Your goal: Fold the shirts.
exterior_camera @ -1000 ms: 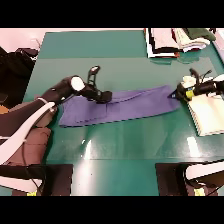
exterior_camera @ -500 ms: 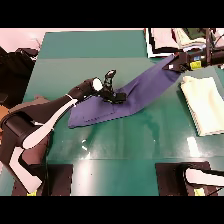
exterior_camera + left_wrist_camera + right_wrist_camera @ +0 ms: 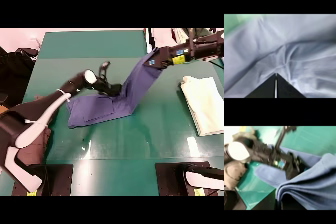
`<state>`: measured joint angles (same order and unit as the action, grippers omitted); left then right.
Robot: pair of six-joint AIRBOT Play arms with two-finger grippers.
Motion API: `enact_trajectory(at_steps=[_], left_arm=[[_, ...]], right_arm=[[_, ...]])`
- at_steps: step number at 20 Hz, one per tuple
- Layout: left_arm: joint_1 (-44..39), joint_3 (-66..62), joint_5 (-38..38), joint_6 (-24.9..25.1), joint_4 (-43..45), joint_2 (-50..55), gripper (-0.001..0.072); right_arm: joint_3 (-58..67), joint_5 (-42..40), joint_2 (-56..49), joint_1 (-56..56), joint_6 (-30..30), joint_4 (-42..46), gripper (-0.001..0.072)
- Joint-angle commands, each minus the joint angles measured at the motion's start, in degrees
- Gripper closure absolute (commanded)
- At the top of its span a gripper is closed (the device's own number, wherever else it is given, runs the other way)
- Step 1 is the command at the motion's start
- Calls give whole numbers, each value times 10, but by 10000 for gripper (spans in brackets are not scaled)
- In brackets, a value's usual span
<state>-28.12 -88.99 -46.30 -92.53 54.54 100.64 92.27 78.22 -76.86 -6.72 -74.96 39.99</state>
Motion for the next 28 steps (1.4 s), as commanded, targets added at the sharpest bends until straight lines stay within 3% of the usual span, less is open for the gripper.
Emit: enact_trajectory(at_steps=[1, 4, 7, 8, 9, 10, 12, 15, 20, 21, 22, 25, 28], left_arm=[[80, -3, -40, 0, 54, -89, 685], [169, -3, -70, 0, 114, -200, 685], [237, -3, -84, 0, 165, -294, 685], [256, -3, -87, 0, 174, -318, 685], [270, -3, -90, 0, 176, -335, 684], [280, -3, -94, 0, 176, -348, 685], [289, -3, -109, 0, 177, -362, 685], [288, -1, -135, 0, 174, -362, 685], [248, 2, -142, 19, 173, -361, 685], [235, 3, -138, 26, 173, -361, 685], [223, 2, -132, 26, 173, -361, 685], [196, 3, -120, 26, 172, -361, 685], [193, 3, -111, 26, 173, -357, 685]], right_arm=[[2, -63, -2, -73, -5, 0, 696], [2, -148, -30, -169, -2, -42, 695], [3, -250, -101, -284, 41, -103, 691], [12, -275, -133, -320, 67, -117, 601], [32, -288, -165, -348, 79, -119, 429], [59, -285, -195, -369, 86, -113, 351], [106, -265, -234, -382, 82, -74, 347], [91, -214, -214, -339, 55, 7, 347], [-95, -169, -115, -168, 0, 133, 344], [-128, -161, -109, -130, -7, 141, 273], [-157, -154, -109, -90, -7, 135, 133], [-208, -150, -142, -21, -6, 91, 131], [-210, -145, -200, -23, 20, -2, 144]])
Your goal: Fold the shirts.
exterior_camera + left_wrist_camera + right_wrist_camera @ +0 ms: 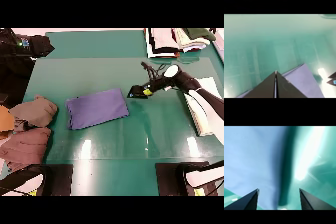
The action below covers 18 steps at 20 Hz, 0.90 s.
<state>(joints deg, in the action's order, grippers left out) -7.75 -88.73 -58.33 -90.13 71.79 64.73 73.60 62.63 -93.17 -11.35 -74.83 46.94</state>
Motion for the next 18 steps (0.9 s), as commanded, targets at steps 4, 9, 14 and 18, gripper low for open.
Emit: enact_trajectory(at_steps=[4, 9, 14, 18], left_arm=[[-11, 0, 7, 2, -3, 10, 685], [-12, 0, 7, 2, -24, 10, 686], [-71, 0, 15, 2, -14, 10, 686], [-124, 0, 24, 2, -14, 10, 686]], right_arm=[[-23, -31, -90, -37, 49, -171, 165], [78, -28, -147, -109, 81, -167, 592], [154, -42, -118, -91, 60, -112, 696], [162, -15, -23, 38, -7, 18, 696]])
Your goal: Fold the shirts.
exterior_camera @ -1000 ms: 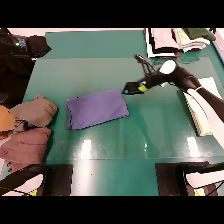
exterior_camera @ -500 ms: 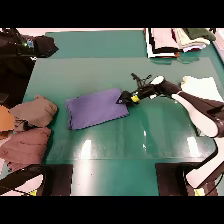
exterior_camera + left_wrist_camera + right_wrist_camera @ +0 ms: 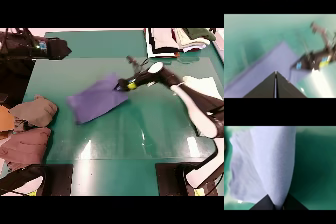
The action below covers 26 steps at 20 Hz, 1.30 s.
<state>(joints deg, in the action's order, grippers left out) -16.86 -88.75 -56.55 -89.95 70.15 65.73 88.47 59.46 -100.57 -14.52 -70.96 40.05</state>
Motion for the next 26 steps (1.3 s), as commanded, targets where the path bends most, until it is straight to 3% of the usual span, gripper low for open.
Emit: enact_trajectory(at_steps=[1, 4, 11, 15, 21, 26], left_arm=[[-41, 0, 6, 0, 2, 0, 686], [-49, 0, 5, 0, -1, 0, 685], [-49, 0, 6, -16, -3, 0, 685], [-49, 0, 6, -18, -3, 0, 685], [-49, 0, 3, -18, -4, 0, 685], [-49, 0, -1, -17, -5, 0, 685]], right_arm=[[13, 31, 73, 110, -54, 111, 696], [13, 63, 127, 246, -61, 142, 696], [13, 42, 155, 481, -61, 135, 696], [46, 23, 155, 504, -58, 135, 696], [199, 7, 155, 492, -59, 139, 696], [239, 66, 156, 502, -66, 143, 696]])
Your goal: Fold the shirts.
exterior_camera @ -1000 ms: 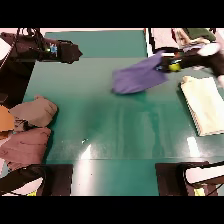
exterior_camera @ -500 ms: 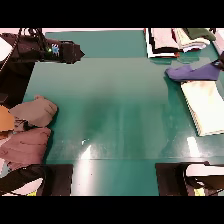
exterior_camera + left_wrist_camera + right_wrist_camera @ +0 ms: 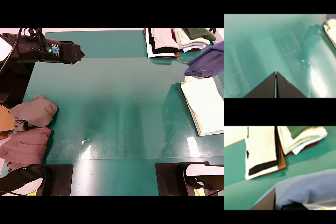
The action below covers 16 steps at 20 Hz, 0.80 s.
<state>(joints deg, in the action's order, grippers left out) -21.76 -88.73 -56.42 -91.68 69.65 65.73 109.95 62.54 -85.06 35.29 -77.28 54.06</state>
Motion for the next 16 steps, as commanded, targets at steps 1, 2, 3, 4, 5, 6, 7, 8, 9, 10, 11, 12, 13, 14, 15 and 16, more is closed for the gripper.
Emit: enact_trajectory(at_steps=[1, 2, 3, 4, 5, 6, 7, 8, 9, 10, 11, 12, 13, 14, 15, 16], left_arm=[[0, 0, -2, 0, 0, 0, 685], [0, 0, -3, 0, -1, 0, 685], [0, 0, -3, 1, -1, 0, 685], [0, 0, -5, 2, -1, 0, 685], [0, 0, -9, 2, -1, 0, 685], [0, 0, -13, 2, 0, 0, 685], [0, 0, -16, 2, 0, 0, 685], [0, 0, -17, 3, 0, 0, 685], [0, 0, -17, 5, 0, 0, 685], [0, 0, -17, 8, 0, 0, 685], [0, 0, -17, 9, 0, 0, 685], [0, 0, -17, 14, 0, 0, 685], [0, 0, -17, 17, 0, 0, 685], [0, 0, -17, 17, 0, 0, 685], [0, 0, -17, 17, 0, 0, 685], [0, 0, -17, 17, 0, 0, 685]], right_arm=[[24, 57, 0, 6, -4, 15, 696], [24, 81, 1, 5, -10, 36, 696], [23, 102, 1, 5, -16, 59, 696], [23, 123, 2, 5, -24, 83, 696], [19, 138, 5, 5, -37, 106, 696], [0, 140, 17, 7, -40, 121, 696], [-26, 139, 33, 11, -40, 134, 696], [-57, 139, 50, 12, -39, 144, 696], [-96, 139, 72, 17, -40, 161, 696], [-134, 139, 93, 23, -40, 169, 696], [-176, 139, 116, 33, -40, 171, 696], [-219, 140, 139, 43, -40, 171, 696], [-259, 140, 162, 54, -40, 176, 696], [-303, 140, 187, 64, -39, 185, 695], [-342, 138, 209, 74, -39, 195, 695], [-383, 139, 231, 86, -39, 207, 694]])
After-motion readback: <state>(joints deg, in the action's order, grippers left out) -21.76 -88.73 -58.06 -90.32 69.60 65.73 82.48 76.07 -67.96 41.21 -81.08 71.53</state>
